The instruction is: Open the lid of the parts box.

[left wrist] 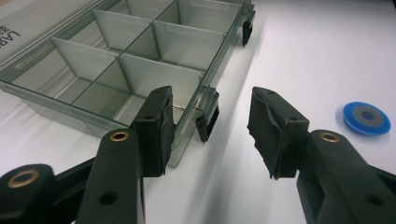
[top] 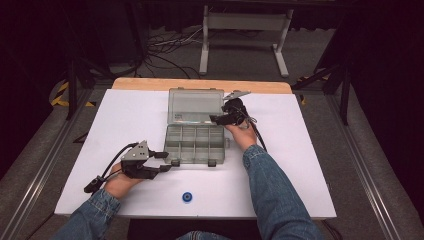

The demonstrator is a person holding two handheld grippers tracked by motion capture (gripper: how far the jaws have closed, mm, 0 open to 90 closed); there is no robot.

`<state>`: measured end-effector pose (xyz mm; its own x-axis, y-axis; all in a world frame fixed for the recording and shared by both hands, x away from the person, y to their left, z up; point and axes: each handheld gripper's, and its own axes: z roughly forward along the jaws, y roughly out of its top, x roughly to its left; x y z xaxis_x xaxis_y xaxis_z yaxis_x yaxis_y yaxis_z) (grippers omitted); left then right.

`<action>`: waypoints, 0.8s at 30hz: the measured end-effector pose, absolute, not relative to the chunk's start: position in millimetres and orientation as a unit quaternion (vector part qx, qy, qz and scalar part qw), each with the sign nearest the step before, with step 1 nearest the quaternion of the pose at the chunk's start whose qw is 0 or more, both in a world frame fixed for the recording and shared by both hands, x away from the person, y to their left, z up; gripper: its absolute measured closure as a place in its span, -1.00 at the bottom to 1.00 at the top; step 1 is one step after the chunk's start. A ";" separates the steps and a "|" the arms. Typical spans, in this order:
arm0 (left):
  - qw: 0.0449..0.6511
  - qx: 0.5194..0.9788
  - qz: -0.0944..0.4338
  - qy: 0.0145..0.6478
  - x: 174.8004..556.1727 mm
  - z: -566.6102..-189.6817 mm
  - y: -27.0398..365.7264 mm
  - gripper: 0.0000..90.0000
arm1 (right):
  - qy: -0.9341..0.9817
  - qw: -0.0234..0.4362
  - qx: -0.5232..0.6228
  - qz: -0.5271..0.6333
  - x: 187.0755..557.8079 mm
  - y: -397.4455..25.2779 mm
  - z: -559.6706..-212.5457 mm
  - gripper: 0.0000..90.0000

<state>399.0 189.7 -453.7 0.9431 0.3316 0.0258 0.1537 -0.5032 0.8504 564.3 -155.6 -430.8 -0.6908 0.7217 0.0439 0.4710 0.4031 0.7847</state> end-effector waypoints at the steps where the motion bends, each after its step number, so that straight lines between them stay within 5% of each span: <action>1: 0.478 0.862 0.093 0.141 399.0 -453.7 189.7 0.13 | 0.824 0.151 0.364 0.408 564.7 -155.8 -431.7 -0.35; 24: 0.480 0.861 0.086 0.141 400.3 -453.1 190.6 0.10 | 0.827 0.142 0.374 0.395 564.4 -158.9 -435.4 -0.46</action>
